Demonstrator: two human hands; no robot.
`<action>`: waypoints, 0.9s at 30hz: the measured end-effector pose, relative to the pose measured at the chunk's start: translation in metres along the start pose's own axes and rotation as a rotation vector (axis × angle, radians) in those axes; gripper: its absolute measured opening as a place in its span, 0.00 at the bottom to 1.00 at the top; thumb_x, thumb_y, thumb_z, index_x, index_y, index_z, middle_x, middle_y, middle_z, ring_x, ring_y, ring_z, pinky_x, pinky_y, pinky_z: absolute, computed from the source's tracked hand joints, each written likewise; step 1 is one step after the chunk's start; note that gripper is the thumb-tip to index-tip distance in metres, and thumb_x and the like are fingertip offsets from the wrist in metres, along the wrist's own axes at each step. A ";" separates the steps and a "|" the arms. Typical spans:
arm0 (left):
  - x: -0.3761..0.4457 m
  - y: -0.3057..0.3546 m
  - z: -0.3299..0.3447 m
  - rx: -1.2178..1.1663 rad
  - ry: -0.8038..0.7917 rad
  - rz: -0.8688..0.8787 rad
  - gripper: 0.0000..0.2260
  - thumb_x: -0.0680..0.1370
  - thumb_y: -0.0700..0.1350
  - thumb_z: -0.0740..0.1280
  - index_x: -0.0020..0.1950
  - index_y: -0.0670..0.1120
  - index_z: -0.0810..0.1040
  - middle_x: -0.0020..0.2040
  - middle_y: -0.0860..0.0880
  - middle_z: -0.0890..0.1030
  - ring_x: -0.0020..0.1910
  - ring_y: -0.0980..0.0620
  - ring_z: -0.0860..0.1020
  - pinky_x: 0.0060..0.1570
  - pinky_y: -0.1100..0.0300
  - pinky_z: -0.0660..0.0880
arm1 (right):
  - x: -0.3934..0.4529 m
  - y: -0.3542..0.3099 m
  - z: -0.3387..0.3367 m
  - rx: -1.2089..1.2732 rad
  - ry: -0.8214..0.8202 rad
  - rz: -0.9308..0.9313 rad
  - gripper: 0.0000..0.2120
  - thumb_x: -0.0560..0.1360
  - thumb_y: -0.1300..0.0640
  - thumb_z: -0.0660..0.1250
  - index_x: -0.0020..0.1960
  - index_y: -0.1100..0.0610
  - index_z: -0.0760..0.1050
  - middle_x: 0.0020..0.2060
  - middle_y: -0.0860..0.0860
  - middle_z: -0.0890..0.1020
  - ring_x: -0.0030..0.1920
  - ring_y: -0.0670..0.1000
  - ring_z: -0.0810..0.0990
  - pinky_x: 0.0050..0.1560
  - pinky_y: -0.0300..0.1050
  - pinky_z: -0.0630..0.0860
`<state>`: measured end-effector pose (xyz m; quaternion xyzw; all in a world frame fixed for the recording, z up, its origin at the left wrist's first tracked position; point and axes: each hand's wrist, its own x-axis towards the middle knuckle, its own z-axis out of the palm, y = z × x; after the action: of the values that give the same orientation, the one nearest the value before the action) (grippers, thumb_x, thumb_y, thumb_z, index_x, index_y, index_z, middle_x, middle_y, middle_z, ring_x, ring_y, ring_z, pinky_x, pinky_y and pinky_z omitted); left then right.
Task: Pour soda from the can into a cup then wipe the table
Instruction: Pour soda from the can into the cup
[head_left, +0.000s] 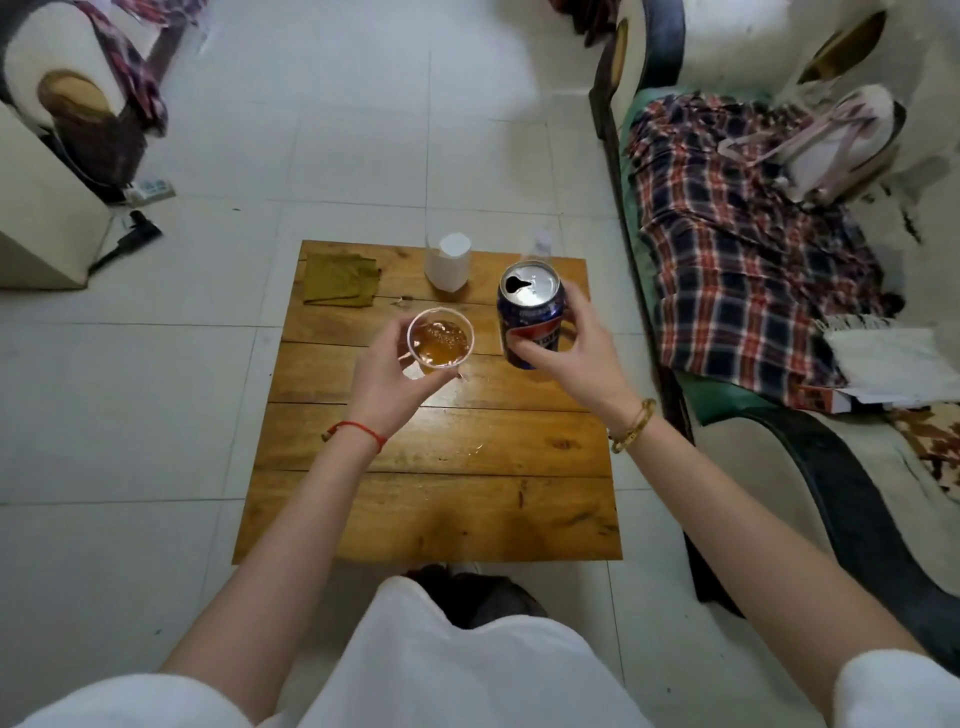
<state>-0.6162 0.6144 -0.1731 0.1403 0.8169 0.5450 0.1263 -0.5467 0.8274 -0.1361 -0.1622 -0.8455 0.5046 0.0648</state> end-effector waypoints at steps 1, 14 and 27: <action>0.001 -0.008 0.001 0.008 0.005 -0.015 0.30 0.67 0.47 0.80 0.65 0.48 0.73 0.60 0.52 0.79 0.58 0.57 0.78 0.57 0.65 0.76 | -0.001 0.008 0.005 0.013 0.002 0.021 0.35 0.68 0.51 0.77 0.71 0.50 0.66 0.64 0.48 0.75 0.63 0.45 0.74 0.60 0.32 0.70; 0.001 -0.185 0.059 0.030 0.019 -0.234 0.31 0.67 0.41 0.80 0.67 0.45 0.71 0.62 0.48 0.78 0.61 0.53 0.77 0.63 0.58 0.75 | -0.012 0.172 0.091 0.174 0.048 0.269 0.35 0.69 0.54 0.77 0.71 0.51 0.66 0.64 0.43 0.74 0.62 0.36 0.72 0.62 0.31 0.70; -0.014 -0.283 0.111 -0.027 0.111 -0.355 0.30 0.68 0.40 0.79 0.65 0.53 0.70 0.60 0.54 0.76 0.60 0.58 0.76 0.64 0.61 0.74 | -0.025 0.298 0.143 0.126 0.113 0.357 0.34 0.67 0.55 0.78 0.69 0.51 0.67 0.60 0.39 0.75 0.60 0.31 0.72 0.64 0.32 0.68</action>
<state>-0.5898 0.6000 -0.4761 -0.0380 0.8271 0.5321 0.1769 -0.5005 0.8307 -0.4639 -0.3330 -0.7651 0.5503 0.0317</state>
